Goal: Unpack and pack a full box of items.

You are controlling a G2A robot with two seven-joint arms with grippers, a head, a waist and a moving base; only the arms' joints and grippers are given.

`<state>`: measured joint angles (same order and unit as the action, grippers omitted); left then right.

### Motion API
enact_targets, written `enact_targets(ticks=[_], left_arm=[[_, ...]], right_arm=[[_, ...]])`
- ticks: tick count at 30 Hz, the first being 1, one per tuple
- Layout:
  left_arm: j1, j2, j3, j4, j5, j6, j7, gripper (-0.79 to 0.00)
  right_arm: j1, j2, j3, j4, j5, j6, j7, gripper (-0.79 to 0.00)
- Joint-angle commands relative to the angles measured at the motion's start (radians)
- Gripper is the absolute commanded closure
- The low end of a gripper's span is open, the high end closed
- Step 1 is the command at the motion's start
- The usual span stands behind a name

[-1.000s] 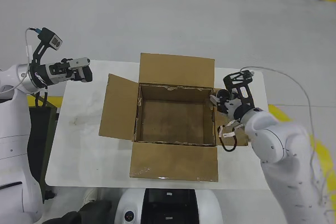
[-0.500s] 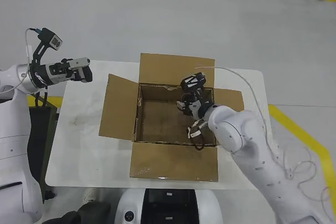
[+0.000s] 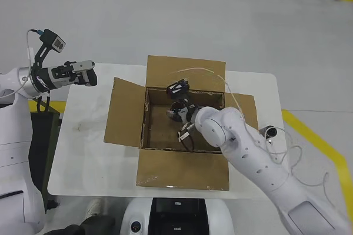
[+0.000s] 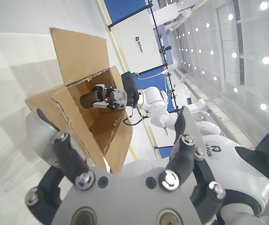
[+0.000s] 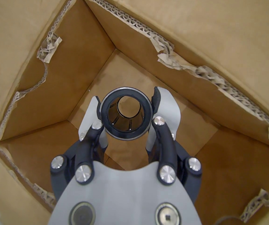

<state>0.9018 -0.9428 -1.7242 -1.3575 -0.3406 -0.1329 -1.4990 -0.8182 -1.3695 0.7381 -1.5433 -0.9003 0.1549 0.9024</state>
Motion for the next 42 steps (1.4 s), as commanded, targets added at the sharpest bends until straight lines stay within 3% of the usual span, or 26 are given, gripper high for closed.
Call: enact_targets(ticks=[1,10,21,22,24,26,29,35,42], left_arm=[[0.000,0.000,0.000,0.000,0.000,0.000,0.000,-0.785],[0.000,0.000,0.000,0.000,0.000,0.000,0.000,-0.785],[0.000,0.000,0.000,0.000,0.000,0.000,0.000,-0.785],[0.000,0.000,0.000,0.000,0.000,0.000,0.000,-0.785],[0.000,0.000,0.000,0.000,0.000,0.000,0.000,-0.785],[0.000,0.000,0.000,0.000,0.000,0.000,0.000,-0.785],[0.000,0.000,0.000,0.000,0.000,0.000,0.000,-0.785],[0.000,0.000,0.000,0.000,0.000,0.000,0.000,-0.785],[0.000,0.000,0.000,0.000,0.000,0.000,0.000,-0.785]], right_arm=[[0.020,-0.015,-0.025,0.051,0.020,0.005,-0.014,0.000],[0.090,-0.077,-0.105,0.240,0.072,0.014,-0.068,0.000],[0.102,-0.123,-0.158,0.319,0.079,0.010,-0.080,-0.015],[0.102,-0.126,-0.159,0.326,0.079,0.011,-0.083,-0.077],[0.100,-0.132,-0.160,0.336,0.080,0.011,-0.087,-0.339],[0.099,-0.135,-0.158,0.342,0.077,0.012,-0.087,-0.391],[0.094,-0.136,-0.148,0.327,0.064,0.019,-0.084,-0.656],[0.065,-0.123,-0.119,0.241,0.009,0.026,-0.055,-0.763],[0.011,-0.096,-0.046,0.102,-0.056,0.031,-0.022,-0.760]])
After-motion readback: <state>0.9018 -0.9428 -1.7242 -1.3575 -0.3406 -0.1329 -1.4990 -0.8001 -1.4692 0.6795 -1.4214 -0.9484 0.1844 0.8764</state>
